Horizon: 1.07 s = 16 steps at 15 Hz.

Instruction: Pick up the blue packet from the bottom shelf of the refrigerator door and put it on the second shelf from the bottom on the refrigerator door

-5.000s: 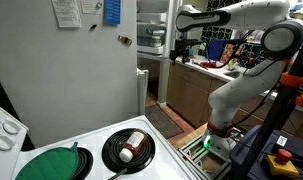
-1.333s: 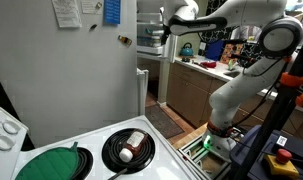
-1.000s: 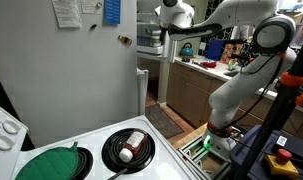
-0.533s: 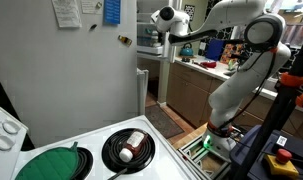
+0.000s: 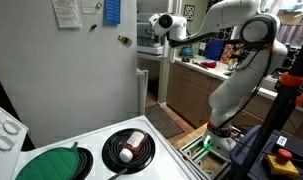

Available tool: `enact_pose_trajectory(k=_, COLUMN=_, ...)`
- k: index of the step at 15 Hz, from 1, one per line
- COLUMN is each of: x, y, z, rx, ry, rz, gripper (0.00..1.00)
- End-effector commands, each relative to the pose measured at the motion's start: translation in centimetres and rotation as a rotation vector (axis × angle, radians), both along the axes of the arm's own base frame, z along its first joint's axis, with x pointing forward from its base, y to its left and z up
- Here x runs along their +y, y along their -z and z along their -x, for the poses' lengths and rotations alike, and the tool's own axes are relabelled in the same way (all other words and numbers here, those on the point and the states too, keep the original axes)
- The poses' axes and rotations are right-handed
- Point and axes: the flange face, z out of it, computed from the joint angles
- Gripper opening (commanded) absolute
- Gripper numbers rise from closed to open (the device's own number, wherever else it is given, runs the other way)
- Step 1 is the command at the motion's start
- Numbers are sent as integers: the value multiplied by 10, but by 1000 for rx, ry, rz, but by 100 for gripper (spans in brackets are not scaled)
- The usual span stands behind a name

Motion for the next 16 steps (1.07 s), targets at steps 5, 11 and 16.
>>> enact_pose_trajectory(k=5, x=10, y=5, z=-16, rx=-133, ry=-77, rz=26, gripper=74)
enact_pose_trajectory(k=11, x=9, y=14, z=-30, rx=-196, ry=-96, rz=39, gripper=70)
enact_pose_trajectory(k=16, x=6, y=20, z=-40, rx=-212, ry=-100, rz=33, gripper=64)
